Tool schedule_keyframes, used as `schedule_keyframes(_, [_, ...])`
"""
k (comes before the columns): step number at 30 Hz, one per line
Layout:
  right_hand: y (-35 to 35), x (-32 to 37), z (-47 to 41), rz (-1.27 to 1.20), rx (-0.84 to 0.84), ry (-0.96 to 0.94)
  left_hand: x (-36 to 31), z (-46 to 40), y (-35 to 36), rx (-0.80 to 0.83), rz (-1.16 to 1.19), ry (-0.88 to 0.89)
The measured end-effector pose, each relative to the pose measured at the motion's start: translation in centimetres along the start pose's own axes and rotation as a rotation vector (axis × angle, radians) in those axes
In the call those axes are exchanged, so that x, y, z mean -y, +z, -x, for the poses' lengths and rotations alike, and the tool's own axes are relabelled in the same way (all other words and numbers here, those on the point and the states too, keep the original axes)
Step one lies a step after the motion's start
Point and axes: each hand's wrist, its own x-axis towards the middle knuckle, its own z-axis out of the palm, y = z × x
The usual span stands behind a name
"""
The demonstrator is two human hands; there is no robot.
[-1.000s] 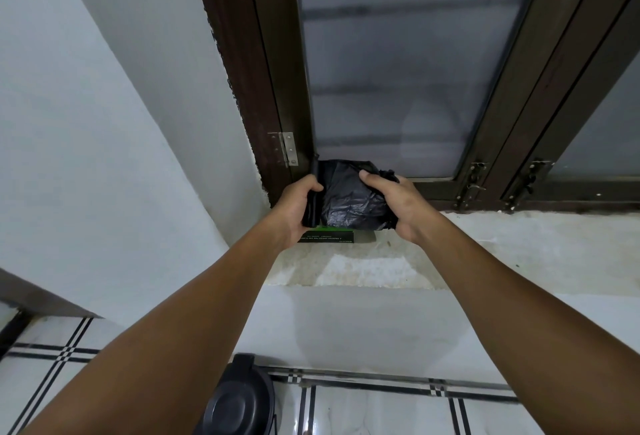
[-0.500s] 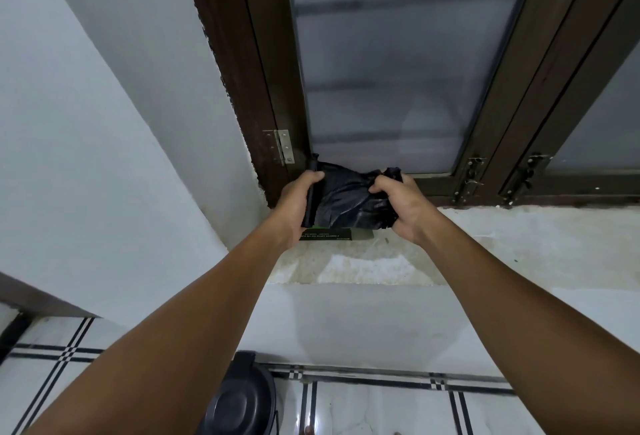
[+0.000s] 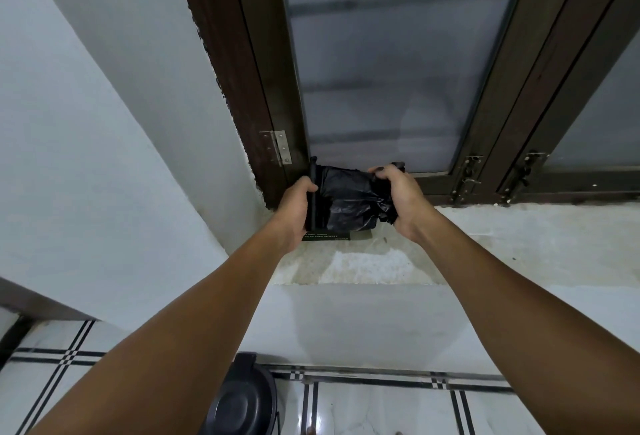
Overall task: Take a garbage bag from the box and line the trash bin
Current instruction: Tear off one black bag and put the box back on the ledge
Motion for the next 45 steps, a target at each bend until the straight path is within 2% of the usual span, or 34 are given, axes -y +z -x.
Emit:
schedule_keyframes(4, [0.4, 0.2, 0.4, 0.286, 0.147, -0.111, -0.1, 0.2, 0.1, 0.006, 0.028, -0.010])
schedule_keyframes(7, [1.0, 0.0, 0.3, 0.403, 0.111, -0.129, -0.2, 0.0, 0.2, 0.033, -0.037, 0.058])
schedule_keyframes(12, [1.3, 0.1, 0.3, 0.290, 0.036, -0.121, -0.3, -0.3, -0.3, 0.053, -0.108, 0.128])
schedule_keyframes(19, [1.4, -0.2, -0.6, 0.289, -0.011, -0.165, 0.0, -0.6, -0.4, 0.028, -0.049, 0.014])
schedule_keyframes(26, [1.1, 0.0, -1.2, 0.230, -0.047, -0.117, 0.0, -0.6, -0.5, 0.024, 0.019, -0.033])
schedule_keyframes(33, [1.0, 0.4, -0.7, 0.148, -0.035, -0.112, 0.2, -0.8, -0.6, 0.090, -0.084, 0.073])
schedule_keyframes(40, [0.3, 0.1, -0.3, 0.156, -0.016, -0.126, 0.2, -0.6, -0.6, 0.022, -0.021, -0.003])
schedule_keyframes(45, [0.0, -0.5, -0.2, 0.293, 0.023, -0.132, 0.1, -0.4, -0.5, -0.006, 0.039, -0.040])
